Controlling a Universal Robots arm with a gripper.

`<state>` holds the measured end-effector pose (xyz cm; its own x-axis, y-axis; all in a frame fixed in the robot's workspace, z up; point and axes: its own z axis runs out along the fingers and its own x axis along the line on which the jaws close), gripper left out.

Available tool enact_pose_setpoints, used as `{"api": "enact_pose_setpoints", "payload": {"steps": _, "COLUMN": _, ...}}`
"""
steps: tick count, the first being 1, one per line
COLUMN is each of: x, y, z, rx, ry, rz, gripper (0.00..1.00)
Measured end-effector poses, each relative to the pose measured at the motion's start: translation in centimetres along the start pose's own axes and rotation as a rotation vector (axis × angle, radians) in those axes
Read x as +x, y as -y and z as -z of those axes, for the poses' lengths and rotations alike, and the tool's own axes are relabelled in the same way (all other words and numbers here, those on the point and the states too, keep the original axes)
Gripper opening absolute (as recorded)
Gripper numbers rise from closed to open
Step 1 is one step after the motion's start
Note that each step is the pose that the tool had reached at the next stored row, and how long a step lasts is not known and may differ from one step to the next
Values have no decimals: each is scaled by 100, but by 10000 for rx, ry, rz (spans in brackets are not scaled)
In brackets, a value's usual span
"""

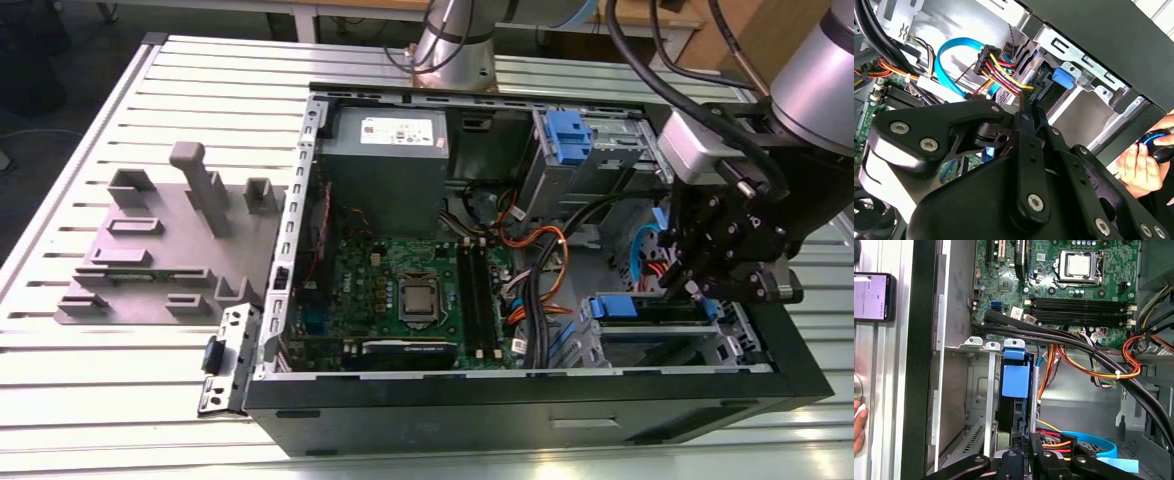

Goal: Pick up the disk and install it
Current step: 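Insert the first disk wire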

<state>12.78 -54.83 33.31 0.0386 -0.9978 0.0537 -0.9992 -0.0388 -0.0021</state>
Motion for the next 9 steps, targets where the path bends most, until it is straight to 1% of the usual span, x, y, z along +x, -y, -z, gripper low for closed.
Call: {"api": "enact_pose_setpoints", "payload": {"steps": 9, "x": 1, "y": -1, "z": 14, "rx": 37, "ry": 0, "rz": -94, "gripper": 17}}
